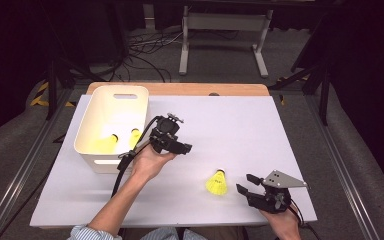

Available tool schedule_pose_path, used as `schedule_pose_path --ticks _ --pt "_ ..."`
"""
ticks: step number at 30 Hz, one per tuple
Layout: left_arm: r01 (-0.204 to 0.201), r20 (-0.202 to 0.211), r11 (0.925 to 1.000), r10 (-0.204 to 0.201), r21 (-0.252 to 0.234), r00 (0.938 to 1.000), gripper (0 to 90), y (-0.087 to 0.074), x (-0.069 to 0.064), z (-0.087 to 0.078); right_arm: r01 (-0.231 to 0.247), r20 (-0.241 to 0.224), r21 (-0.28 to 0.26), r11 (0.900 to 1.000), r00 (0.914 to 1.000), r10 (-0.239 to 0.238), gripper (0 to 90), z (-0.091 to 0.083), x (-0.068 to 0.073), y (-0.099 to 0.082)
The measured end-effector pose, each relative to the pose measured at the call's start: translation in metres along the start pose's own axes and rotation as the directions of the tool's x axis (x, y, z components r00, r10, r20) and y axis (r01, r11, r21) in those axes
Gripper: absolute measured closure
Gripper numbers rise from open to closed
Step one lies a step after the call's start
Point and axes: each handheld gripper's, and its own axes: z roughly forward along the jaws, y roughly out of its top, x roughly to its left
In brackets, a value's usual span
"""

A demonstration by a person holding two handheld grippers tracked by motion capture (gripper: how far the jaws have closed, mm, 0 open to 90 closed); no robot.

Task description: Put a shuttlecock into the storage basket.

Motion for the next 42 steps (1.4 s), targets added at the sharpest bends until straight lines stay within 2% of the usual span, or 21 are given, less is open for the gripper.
schedule_pose_path --ticks 6,18,21,24,42 --pt "-0.003 -0.003 1.0000 0.003 0.000 1.0000 37.5 -0.003 -0.001 0.003 -0.005 -0.023 0.020 0.9998 0.9997 0.006 53.8 0.002 0.004 0.001" --pt "-0.002 -0.007 0.9999 0.002 0.015 1.0000 37.7 -0.009 0.000 0.011 0.018 -0.072 0.076 0.9969 0.9973 -0.012 58.3 0.011 0.017 0.005" --pt "-0.016 -0.020 0.9995 0.016 0.029 0.9997 37.7 -0.010 -0.002 0.013 0.018 -0.086 0.099 0.9949 0.9962 -0.009 58.7 0.015 0.019 0.006" --pt "-0.021 -0.017 0.9993 0.021 0.032 0.9996 37.7 -0.010 -0.003 0.015 0.012 -0.094 0.114 0.9934 0.9956 -0.001 59.7 0.018 0.020 0.006" --pt "-0.026 -0.008 0.9989 0.026 0.039 0.9996 37.6 -0.013 -0.004 0.021 -0.009 -0.084 0.191 0.9815 0.9961 0.025 69.2 0.037 0.021 0.012"
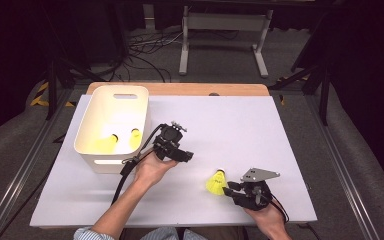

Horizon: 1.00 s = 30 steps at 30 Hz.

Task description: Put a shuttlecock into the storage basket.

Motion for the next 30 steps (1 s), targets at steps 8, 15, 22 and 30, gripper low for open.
schedule_pose_path --ticks 8,15,22,30 --pt "-0.001 0.000 1.0000 0.001 0.004 1.0000 37.6 -0.003 0.001 0.003 -0.015 0.025 0.011 0.9998 0.9996 0.015 73.6 0.005 -0.001 0.003" --pt "-0.001 0.001 1.0000 0.001 0.007 1.0000 37.6 -0.004 0.001 0.004 -0.036 0.043 0.026 0.9990 0.9985 0.035 76.7 0.008 -0.005 0.005" --pt "-0.002 -0.005 1.0000 0.002 0.003 1.0000 37.6 -0.005 0.000 0.005 -0.050 0.055 0.040 0.9979 0.9973 0.048 82.3 0.010 -0.008 0.006" --pt "-0.010 -0.005 0.9999 0.010 0.004 0.9999 37.6 -0.007 -0.001 0.006 -0.058 0.055 0.047 0.9973 0.9970 0.055 88.8 0.012 -0.010 0.007"
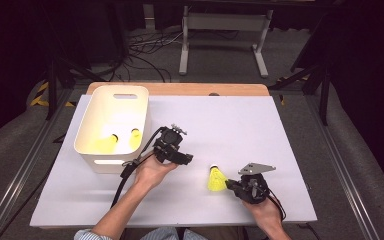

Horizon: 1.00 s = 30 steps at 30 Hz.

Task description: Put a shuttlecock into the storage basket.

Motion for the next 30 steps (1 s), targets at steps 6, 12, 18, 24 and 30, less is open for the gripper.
schedule_pose_path --ticks 6,12,18,24,30 --pt "0.002 0.004 1.0000 -0.002 -0.003 1.0000 37.8 -0.003 0.001 0.000 -0.001 -0.002 -0.004 1.0000 1.0000 0.001 89.8 0.000 0.000 0.001" --pt "-0.001 0.009 0.9999 0.001 -0.012 1.0000 38.0 -0.005 0.001 -0.003 0.005 -0.001 -0.005 1.0000 1.0000 -0.005 90.0 -0.001 0.000 0.005" --pt "-0.003 0.013 0.9997 0.004 -0.022 0.9999 38.0 -0.007 -0.001 -0.006 0.011 0.008 -0.025 0.9996 0.9999 -0.010 90.0 -0.004 0.001 0.013" --pt "-0.005 0.020 0.9998 0.005 -0.021 0.9998 38.9 -0.011 -0.001 -0.009 0.017 0.014 -0.016 0.9997 0.9998 -0.017 90.0 0.000 0.001 0.021" --pt "-0.005 0.023 0.9999 0.005 -0.012 0.9997 38.8 -0.015 0.001 -0.009 0.028 0.019 -0.002 0.9996 0.9994 -0.028 90.0 0.006 0.002 0.027"
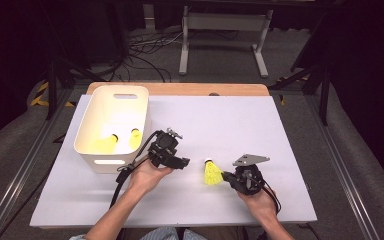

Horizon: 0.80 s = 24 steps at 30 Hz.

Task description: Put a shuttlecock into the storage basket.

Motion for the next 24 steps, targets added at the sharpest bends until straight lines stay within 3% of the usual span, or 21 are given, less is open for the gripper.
schedule_pose_path --ticks 24 --pt "0.003 0.023 1.0000 -0.003 0.003 0.9997 37.5 -0.010 0.002 0.001 0.009 -0.020 0.029 0.9995 0.9998 -0.009 90.0 0.023 0.006 0.027"
